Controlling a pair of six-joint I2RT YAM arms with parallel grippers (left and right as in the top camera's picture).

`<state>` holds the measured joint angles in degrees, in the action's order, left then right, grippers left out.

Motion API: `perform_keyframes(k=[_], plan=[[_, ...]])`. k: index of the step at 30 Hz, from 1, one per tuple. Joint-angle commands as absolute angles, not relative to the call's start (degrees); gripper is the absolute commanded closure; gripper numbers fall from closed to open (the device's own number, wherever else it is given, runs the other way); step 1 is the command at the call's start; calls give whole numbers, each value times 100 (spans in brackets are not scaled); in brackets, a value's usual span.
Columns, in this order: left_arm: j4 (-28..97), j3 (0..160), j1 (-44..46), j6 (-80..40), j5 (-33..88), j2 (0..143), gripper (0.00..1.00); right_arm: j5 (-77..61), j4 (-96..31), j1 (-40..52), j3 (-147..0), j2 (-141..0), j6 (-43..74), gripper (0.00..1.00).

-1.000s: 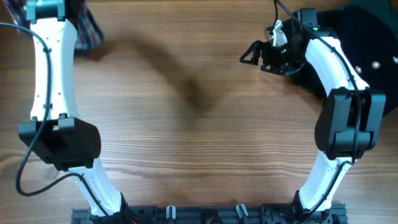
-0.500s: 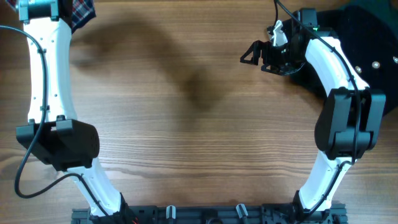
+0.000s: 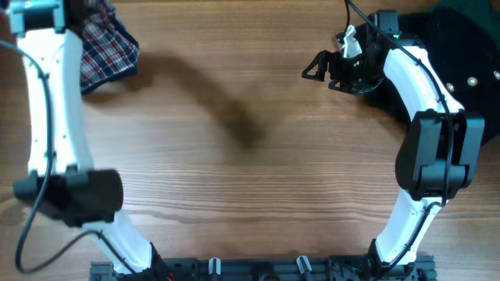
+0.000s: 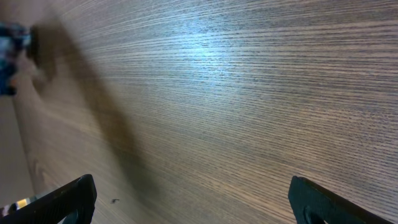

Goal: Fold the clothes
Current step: 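Lift the bundle with the left gripper and carry it to the upper left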

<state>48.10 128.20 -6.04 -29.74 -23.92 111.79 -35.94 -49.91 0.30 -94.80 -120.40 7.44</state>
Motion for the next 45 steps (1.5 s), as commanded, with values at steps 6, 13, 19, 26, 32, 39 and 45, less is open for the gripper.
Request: perform_keyframes(k=[6, 13, 19, 26, 32, 39, 45], plan=[[5677, 12986, -666, -3081, -2469, 9701, 96, -3548, -4998, 167, -9579, -11861, 762, 0], [6803, 12975, -1074, -3391, -1994, 9644, 96, -3424, -5000, 344, -9579, -11861, 770, 0], [6711, 12975, -1413, -3332, -1691, 10298, 96, -3398, -5000, 484, -9579, -11861, 794, 0], [6683, 12975, -1411, -3328, -1413, 10965, 96, -2952, -4998, 497, -9579, -11861, 943, 0], [6571, 12978, -1376, -3253, -1411, 10908, 96, -2928, -4958, 497, -9579, -11861, 1000, 0], [6764, 12978, -1363, -3240, -1411, 9948, 96, -2932, -4993, 497, -9579, -11861, 1009, 0], [7411, 12978, -1363, -3242, -1413, 9417, 96, -2932, -5000, 497, -9579, -11861, 1052, 0]])
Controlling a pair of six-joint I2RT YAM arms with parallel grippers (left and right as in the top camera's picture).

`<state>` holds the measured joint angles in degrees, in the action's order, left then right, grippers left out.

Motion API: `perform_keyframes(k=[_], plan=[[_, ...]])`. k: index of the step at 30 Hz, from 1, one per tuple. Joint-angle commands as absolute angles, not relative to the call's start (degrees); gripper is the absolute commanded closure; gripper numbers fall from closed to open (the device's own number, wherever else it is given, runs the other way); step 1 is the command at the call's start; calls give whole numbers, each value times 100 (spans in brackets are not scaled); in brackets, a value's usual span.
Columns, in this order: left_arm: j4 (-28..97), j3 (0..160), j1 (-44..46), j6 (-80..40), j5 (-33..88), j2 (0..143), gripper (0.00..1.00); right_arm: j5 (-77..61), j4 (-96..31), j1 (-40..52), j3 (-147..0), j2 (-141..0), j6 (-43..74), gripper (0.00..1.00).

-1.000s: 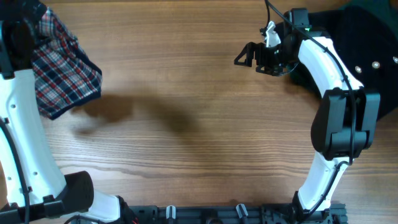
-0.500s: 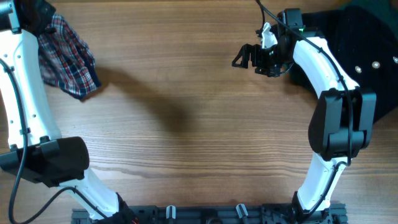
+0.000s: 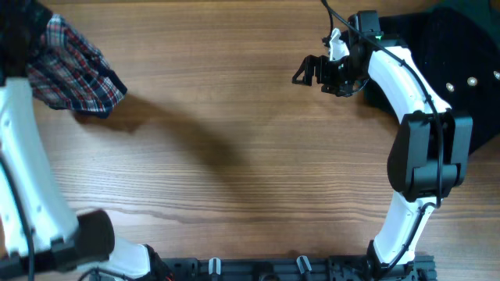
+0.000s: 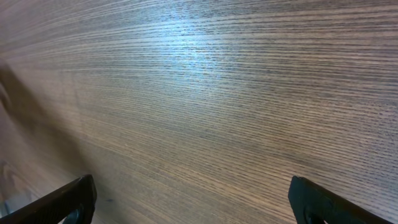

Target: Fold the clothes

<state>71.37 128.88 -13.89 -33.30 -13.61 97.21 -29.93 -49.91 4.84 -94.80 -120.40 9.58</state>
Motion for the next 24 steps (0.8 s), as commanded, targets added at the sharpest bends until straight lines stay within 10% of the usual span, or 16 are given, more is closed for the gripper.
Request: perform_keyframes(k=[1, 24], plan=[[7544, 12978, -1363, -3242, -1417, 9417, 96, -2934, -5000, 497, -9579, -11861, 1050, 0], [6849, 12938, -1361, -3242, -1597, 11782, 96, -2928, -4890, 497, -9579, -11861, 1068, 0]])
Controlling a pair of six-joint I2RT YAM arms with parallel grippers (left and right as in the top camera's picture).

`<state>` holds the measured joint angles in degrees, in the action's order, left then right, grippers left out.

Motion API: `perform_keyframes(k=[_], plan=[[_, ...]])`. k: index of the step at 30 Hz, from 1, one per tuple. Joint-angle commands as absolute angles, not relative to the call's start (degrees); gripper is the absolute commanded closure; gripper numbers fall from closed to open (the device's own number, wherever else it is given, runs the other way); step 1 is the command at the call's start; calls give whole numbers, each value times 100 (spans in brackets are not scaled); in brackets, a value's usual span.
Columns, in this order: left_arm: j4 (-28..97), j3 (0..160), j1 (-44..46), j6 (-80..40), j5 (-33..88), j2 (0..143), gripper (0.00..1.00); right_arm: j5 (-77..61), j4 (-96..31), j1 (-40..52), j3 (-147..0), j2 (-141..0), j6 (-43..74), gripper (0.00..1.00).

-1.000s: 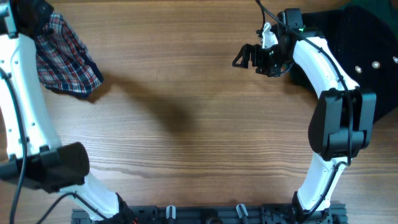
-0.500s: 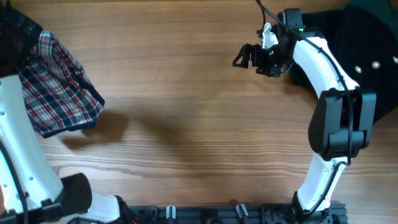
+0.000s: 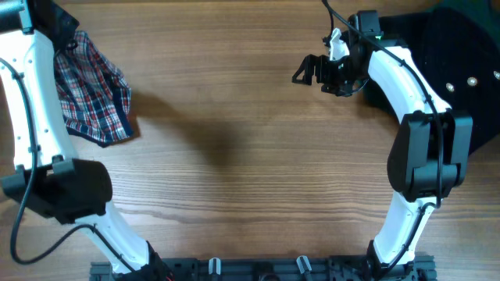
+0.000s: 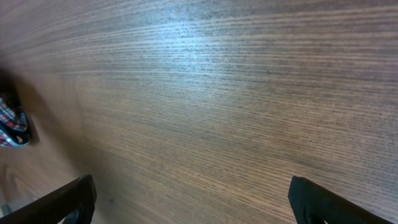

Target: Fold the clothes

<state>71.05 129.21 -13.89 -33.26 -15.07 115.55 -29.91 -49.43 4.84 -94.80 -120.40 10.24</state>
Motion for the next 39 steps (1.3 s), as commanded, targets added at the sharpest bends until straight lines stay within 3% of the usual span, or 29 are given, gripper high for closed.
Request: perform_keyframes(k=[1, 9, 10, 11, 12, 13, 19, 23, 34, 39], plan=[[6694, 12938, -1361, -3249, -1559, 11896, 96, -2928, -4882, 497, -9579, -11861, 1070, 0], [5371, 12938, -1190, -3369, -1291, 12503, 96, -2928, -4875, 497, -9579, -11861, 1068, 0], [5186, 12938, -1140, -3369, -1288, 12580, 90, -2926, -4877, 497, -9579, -11861, 1070, 0], [4995, 12938, -1096, -3369, -1288, 12674, 73, -2928, -4880, 497, -9579, -11861, 1070, 0], [4786, 12938, -1057, -3367, -1293, 12759, 32, -2928, -4882, 497, -9579, -11861, 1066, 0], [4528, 12938, -1022, -3369, -1293, 12857, 0, -2928, -4882, 497, -9579, -11861, 1068, 0], [3175, 12938, -939, -3319, -1286, 13312, 0, -2799, -4893, 497, -9579, -11861, 1066, 0], [2985, 12940, -858, -2838, -1275, 13297, 0, -2797, -4880, 497, -9579, -11861, 1066, 0], [5957, 12938, -733, -2799, -1219, 13297, 0, -2801, -4886, 497, -9579, -11861, 1063, 0], [6757, 12938, -825, -2904, -1221, 13297, 0, -2805, -4925, 497, -9579, -11861, 1048, 0]])
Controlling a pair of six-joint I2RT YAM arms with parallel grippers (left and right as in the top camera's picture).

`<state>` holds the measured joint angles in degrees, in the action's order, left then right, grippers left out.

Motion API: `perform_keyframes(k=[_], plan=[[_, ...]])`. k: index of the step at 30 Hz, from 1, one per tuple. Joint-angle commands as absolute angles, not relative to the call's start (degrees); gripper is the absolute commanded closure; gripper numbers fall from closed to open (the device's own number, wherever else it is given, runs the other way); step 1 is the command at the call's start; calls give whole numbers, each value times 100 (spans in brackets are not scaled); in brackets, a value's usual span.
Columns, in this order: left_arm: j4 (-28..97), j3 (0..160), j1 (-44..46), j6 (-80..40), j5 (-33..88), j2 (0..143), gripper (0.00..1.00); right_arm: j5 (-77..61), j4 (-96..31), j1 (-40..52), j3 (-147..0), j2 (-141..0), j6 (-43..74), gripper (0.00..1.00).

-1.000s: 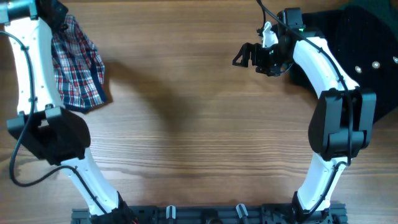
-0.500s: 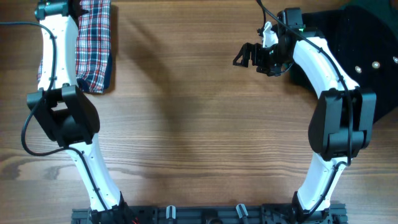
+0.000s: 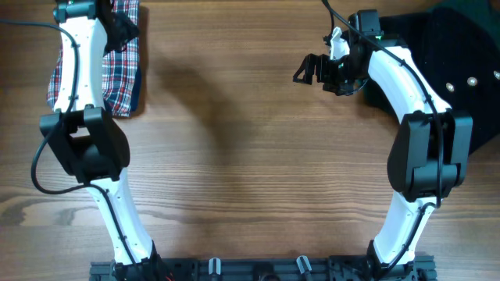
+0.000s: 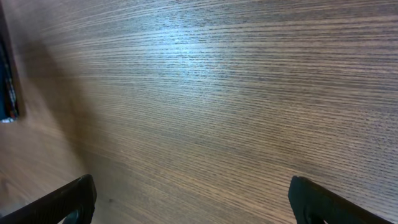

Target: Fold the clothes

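A red, white and navy plaid garment [image 3: 117, 74] lies in a narrow strip at the far left corner of the wooden table [image 3: 250, 172]; the white left arm covers its middle. My left gripper [image 3: 121, 23] sits on its far end, apparently shut on the cloth. A dark sliver of the garment [image 4: 7, 99] shows at the left edge of the right wrist view. My right gripper [image 3: 306, 70] hovers over bare wood at the far right, open wide with nothing between its fingers [image 4: 68, 202].
A heap of black clothing [image 3: 461, 55] fills the far right corner behind the right arm. The arms' bases stand on a black rail [image 3: 258, 269] along the front edge.
The left arm has swung from the table's left edge to over the far left corner. The plaid garment now lies as a straight strip under it instead of hanging bunched. The right arm has not moved.
The plaid garment was bunched at the far left corner under the left gripper. It then showed further left, then lower and hanging from the gripper, and now lies flat in the corner. The right gripper shifted slightly left early on and has stayed open.
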<state>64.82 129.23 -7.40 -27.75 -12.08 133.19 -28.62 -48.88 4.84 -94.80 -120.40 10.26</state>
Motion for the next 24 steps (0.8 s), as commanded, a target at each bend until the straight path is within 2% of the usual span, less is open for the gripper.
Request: perform_keyframes(k=[1, 5, 10, 15, 24], plan=[[6980, 12938, -860, -3004, -1221, 13299, 0, -2805, -4934, 497, -9579, -11861, 1041, 0], [7118, 12938, -991, -3162, -1057, 13297, 0, -3135, -4888, 569, -9579, -11861, 410, 0], [6987, 12938, -1409, -3695, 480, 13277, 0, -3140, -4534, 976, -9579, -11861, -43, 0], [7015, 12936, -1448, -3647, 471, 13253, 0, -3131, -4027, 1146, -9579, -11861, 464, 0], [7164, 12916, -1435, -3647, -3, 13517, 0, -3148, -4593, 1144, -9579, -11861, 301, 0]])
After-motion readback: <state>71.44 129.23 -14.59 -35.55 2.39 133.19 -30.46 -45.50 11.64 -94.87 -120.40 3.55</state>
